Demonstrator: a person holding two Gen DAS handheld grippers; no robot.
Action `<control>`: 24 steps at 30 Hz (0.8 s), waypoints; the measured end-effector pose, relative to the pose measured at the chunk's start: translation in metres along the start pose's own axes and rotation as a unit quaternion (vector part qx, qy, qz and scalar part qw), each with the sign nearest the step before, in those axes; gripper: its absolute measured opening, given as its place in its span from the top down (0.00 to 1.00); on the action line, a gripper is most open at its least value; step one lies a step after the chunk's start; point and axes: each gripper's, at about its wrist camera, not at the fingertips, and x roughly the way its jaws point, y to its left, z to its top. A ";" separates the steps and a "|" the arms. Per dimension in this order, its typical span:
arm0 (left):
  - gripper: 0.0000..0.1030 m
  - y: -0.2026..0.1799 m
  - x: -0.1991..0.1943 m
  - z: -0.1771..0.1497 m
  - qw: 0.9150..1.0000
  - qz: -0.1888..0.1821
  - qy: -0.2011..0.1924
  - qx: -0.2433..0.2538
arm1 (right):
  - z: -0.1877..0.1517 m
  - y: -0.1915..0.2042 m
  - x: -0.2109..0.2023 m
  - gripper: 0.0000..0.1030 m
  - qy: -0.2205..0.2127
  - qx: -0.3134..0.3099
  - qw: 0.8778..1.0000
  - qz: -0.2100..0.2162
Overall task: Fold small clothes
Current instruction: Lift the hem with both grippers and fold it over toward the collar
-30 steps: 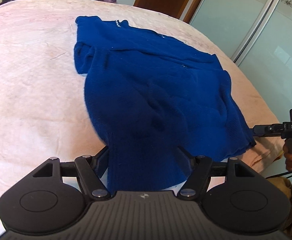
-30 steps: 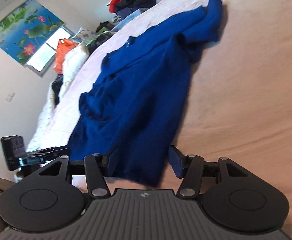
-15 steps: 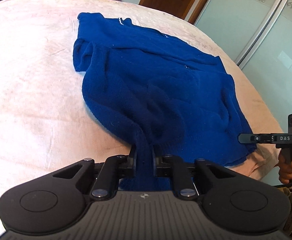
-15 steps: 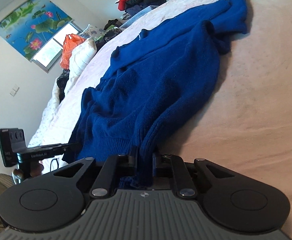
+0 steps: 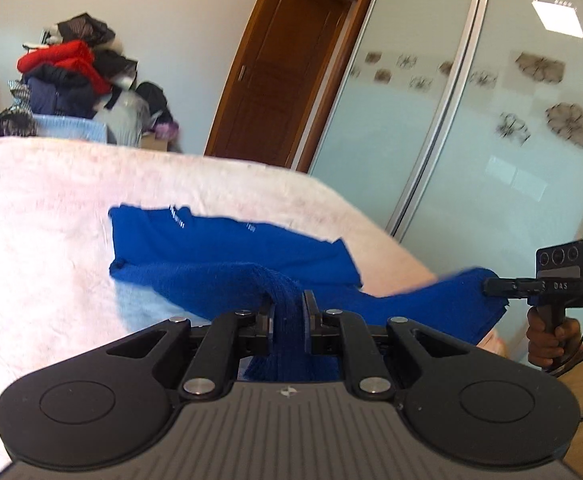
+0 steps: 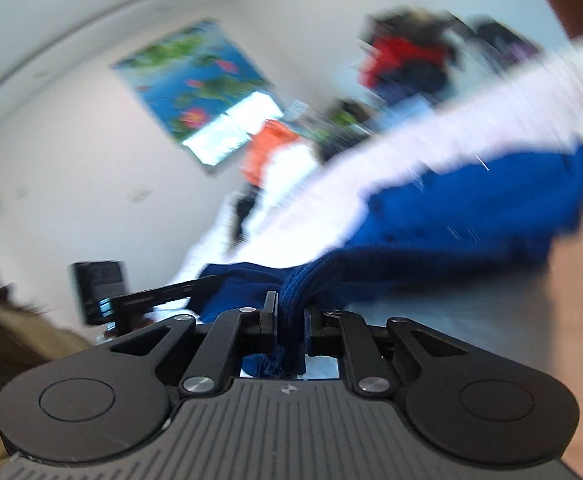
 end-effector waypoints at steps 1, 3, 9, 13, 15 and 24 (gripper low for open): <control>0.88 0.000 -0.006 0.002 1.000 -0.006 -0.005 -0.001 | 0.003 0.006 -0.005 0.85 0.001 -0.018 1.000 0.000; 0.88 0.000 -0.015 0.004 1.000 -0.012 -0.011 -0.001 | 0.005 0.017 -0.011 0.85 0.010 -0.046 0.999 -0.005; 0.88 0.009 -0.006 -0.002 1.000 0.009 0.011 -0.019 | -0.006 0.009 -0.012 0.85 0.039 -0.035 0.999 -0.002; 0.88 0.011 0.002 -0.008 0.999 0.015 0.030 -0.022 | -0.018 -0.007 -0.011 0.86 0.039 -0.002 0.999 -0.010; 0.88 0.013 0.005 -0.008 0.999 0.015 0.032 -0.027 | -0.018 -0.015 -0.014 0.86 0.022 0.020 0.999 -0.013; 0.88 0.024 0.018 0.007 0.998 0.037 0.039 -0.040 | -0.017 -0.044 -0.002 0.86 -0.016 0.075 0.996 -0.045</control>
